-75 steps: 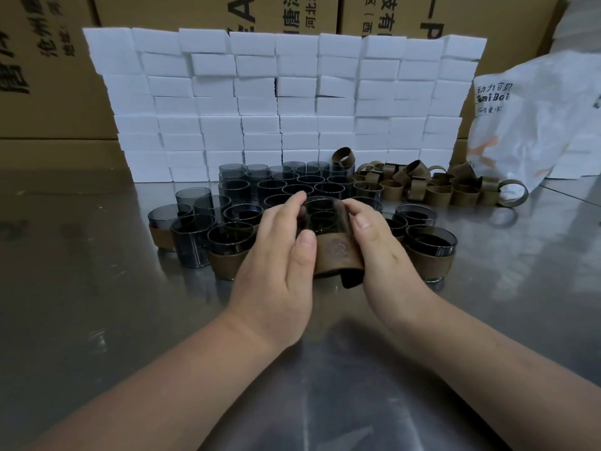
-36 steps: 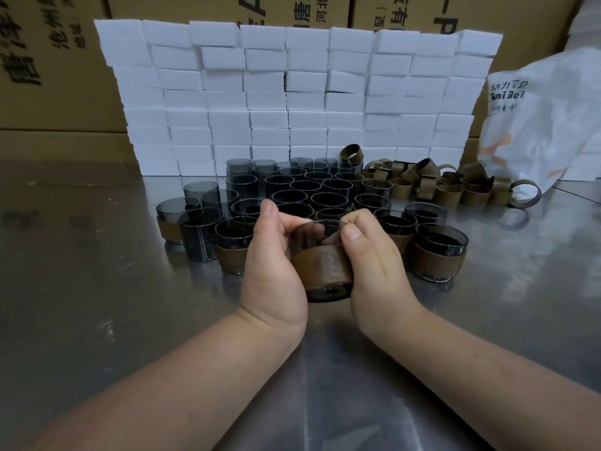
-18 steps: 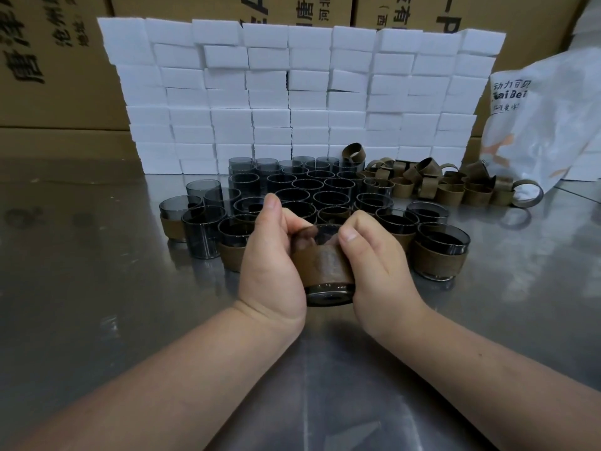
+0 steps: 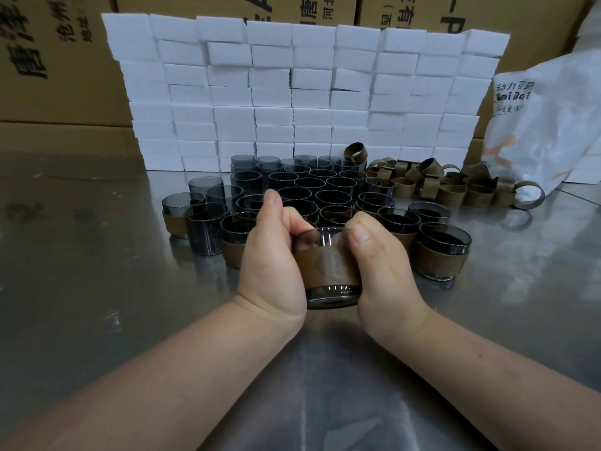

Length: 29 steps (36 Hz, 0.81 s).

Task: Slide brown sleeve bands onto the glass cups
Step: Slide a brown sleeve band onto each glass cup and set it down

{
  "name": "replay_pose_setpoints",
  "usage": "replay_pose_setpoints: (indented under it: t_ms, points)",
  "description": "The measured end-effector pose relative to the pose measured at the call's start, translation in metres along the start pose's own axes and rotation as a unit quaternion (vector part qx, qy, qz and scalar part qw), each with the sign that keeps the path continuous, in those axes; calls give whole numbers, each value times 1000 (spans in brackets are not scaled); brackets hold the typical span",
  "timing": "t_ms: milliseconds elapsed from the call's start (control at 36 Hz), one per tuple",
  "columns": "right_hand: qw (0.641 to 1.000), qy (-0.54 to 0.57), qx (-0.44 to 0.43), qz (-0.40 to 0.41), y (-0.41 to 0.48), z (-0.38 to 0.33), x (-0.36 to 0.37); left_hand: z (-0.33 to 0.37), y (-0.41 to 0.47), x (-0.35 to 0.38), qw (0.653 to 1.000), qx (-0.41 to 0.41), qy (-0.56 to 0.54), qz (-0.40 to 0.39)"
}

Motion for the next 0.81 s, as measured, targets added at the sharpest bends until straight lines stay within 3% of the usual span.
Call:
replay_pose_setpoints:
  t_ms: [83,222,361,444,611,806]
  points:
    - [999,17,28,-26,2,-1,2,1,4,-2,1000,-11,1,-1]
    - [962,195,183,-51,8,1,4,2,10,-7,999,-16,24,-17]
    - [965,186,184,-30,8,-1,4,-5,6,-9,992,26,110,-55]
    - [984,89,152,-2,5,-2,3,-10,4,-8,982,63,146,-98]
    - [983,71,167,20,6,0,-3,-11,6,-10,964,45,153,-215]
    - [986,79,149,-9,3,-3,0,-9,1,-7,964,79,172,-187]
Point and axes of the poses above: each hand's wrist, its own y-axis towards the middle knuckle, its own x-axis out of the palm, z = x × y, the point moved 2 cm from there along y, towards the middle knuckle, and after that the axes turned 6 degrees about -y, right-handed, at the moved point
